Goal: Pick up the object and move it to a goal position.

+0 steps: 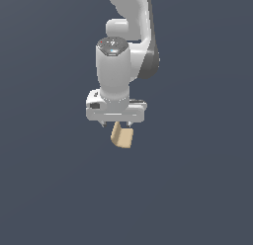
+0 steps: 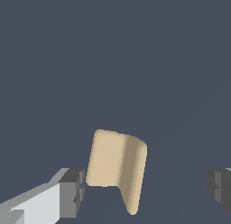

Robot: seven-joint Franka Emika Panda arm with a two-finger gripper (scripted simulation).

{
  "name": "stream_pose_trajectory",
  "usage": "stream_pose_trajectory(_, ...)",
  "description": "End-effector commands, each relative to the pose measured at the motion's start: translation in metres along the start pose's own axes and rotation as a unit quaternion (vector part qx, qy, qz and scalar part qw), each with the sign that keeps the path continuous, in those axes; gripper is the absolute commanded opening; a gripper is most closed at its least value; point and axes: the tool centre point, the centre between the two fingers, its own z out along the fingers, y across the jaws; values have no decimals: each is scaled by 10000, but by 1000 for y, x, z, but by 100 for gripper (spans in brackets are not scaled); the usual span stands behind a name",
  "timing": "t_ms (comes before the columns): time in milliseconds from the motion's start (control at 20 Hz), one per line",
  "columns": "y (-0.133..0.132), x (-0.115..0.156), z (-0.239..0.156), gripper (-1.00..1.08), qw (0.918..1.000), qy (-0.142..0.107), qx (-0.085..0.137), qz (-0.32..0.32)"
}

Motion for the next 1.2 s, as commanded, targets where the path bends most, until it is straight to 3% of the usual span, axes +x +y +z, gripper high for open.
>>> stream_pose_trajectory(0,0,0,0,100,10000,0,0,0)
stream_pose_trajectory(450,-1,-11,26,100,9999,-40,18,144)
stream_pose_trajectory(1150,-9,-57,137,100,9968,-213,102,766)
